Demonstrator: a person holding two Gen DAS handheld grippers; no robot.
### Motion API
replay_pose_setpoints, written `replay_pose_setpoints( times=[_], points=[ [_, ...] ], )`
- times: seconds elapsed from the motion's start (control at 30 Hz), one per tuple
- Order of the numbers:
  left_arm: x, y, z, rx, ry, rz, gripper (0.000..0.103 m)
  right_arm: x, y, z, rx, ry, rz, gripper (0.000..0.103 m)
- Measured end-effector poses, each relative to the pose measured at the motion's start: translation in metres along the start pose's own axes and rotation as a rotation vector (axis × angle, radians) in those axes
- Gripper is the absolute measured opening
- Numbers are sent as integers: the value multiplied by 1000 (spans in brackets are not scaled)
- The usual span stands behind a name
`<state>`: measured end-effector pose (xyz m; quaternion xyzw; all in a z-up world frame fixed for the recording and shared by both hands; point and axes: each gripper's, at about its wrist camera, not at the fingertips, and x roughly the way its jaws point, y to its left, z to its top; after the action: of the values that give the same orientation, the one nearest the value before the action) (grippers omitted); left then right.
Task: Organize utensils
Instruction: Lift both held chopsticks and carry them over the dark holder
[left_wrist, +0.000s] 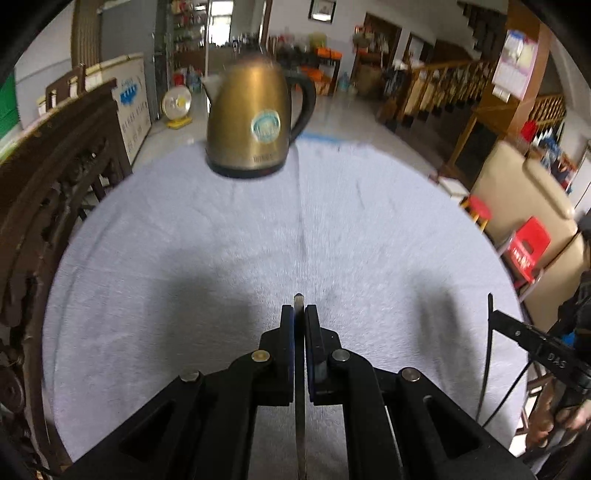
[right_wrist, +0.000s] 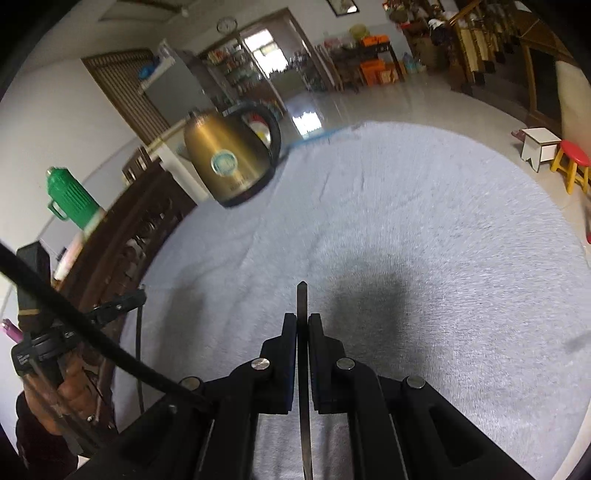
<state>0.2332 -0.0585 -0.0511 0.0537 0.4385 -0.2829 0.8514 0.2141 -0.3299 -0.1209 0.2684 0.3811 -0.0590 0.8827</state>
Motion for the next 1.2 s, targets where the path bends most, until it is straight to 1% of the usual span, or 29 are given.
replay_pose_setpoints(
  times=[0.1, 0.13, 0.23, 0.3, 0.47, 0.6, 0.77, 0.97, 1.07, 1.2],
  points=[
    [-27, -3, -4, 1, -54, 1, 5, -18, 3, -4, 4, -57, 9, 7],
    [-29, -1, 1, 1, -65, 0, 5, -22, 4, -6, 5, -70, 11, 7],
    [-58, -4, -4, 1, -121, 1, 5, -43, 7, -9, 7, -122, 15, 7],
    [-67, -7, -6, 7, -157, 4, 5, -56, 9, -12, 7, -160, 14, 7],
    [-104, -6, -16, -7, -247, -5, 5, -88, 11, -19, 3, -249, -9, 7],
    [-129, -4, -26, -22, -295, -8, 5, -113, 13, -25, -6, -308, -33, 7],
    [-161, -8, -37, -29, -355, -26, 5, -141, 16, -31, -22, -364, -48, 7],
    [-200, -28, -48, -17, -448, -65, 5, -177, 31, -40, -85, -429, -58, 7],
    [-212, -39, -53, -15, -497, -88, 5, -194, 40, -46, -120, -453, -48, 7],
    [-219, -51, -58, -15, -567, -89, 5, -211, 47, -51, -146, -477, -36, 7]
  ],
)
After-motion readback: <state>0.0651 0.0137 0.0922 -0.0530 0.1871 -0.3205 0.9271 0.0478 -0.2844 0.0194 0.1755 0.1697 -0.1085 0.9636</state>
